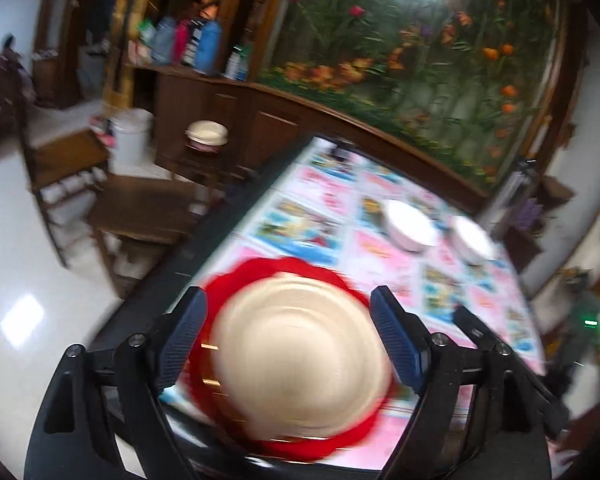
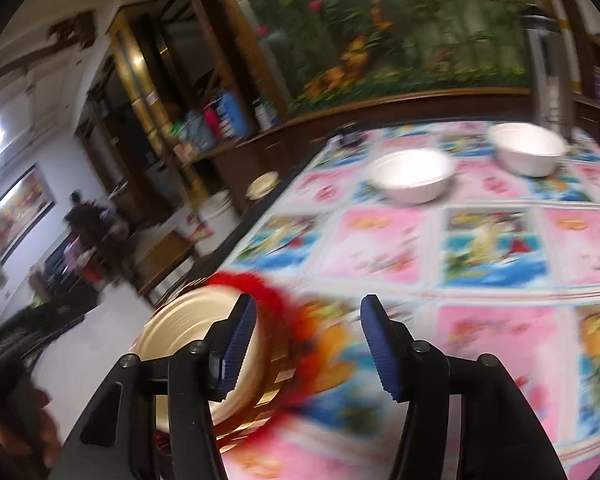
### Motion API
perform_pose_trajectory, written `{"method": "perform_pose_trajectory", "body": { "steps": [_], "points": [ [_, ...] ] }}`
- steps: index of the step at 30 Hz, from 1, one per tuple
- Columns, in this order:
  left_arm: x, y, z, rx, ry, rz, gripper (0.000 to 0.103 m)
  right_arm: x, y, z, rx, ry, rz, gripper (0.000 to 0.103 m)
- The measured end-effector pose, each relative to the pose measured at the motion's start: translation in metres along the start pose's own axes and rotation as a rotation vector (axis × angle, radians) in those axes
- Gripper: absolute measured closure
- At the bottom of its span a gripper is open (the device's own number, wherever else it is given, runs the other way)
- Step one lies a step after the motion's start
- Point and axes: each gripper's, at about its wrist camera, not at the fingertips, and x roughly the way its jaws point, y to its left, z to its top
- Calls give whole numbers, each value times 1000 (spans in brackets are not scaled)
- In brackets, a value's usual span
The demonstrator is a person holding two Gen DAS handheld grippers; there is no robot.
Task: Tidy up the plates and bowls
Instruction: 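Lower the beige bowl onto the stack and open the right tool, then move the open right tool toward the white foam bowl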
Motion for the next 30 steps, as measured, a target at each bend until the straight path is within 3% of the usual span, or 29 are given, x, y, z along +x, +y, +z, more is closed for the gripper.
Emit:
{"method": "perform_pose_trajectory", "body": {
  "steps": [4, 7, 12, 17, 23, 25, 28, 30],
  "points": [
    [15, -46, 1, 63, 56, -109, 0, -3, -53, 16, 62, -34, -77, 44],
    [29, -90, -1, 136, 79, -170, 0, -1, -96, 28, 78, -32, -125, 36],
    [61, -149, 2, 183, 104, -192, 0, 2, -152, 41, 119, -32, -158, 16],
    [125, -184, 19, 126, 100, -73, 0, 12, -204, 64, 217, -56, -113, 0],
    [195, -174, 37, -76, 82, 94, 0, 33, -263, 98, 553, -139, 119, 1],
    [208, -175, 41, -119, 55, 115, 0, 43, -273, 103, 636, -168, 167, 1],
    [220, -181, 48, -72, -6, 181, 0, 64, -287, 110, 730, -202, 198, 1],
    [227, -174, 53, -89, -29, 217, 0, 79, -293, 107, 751, -181, 222, 1]
  ]
}}
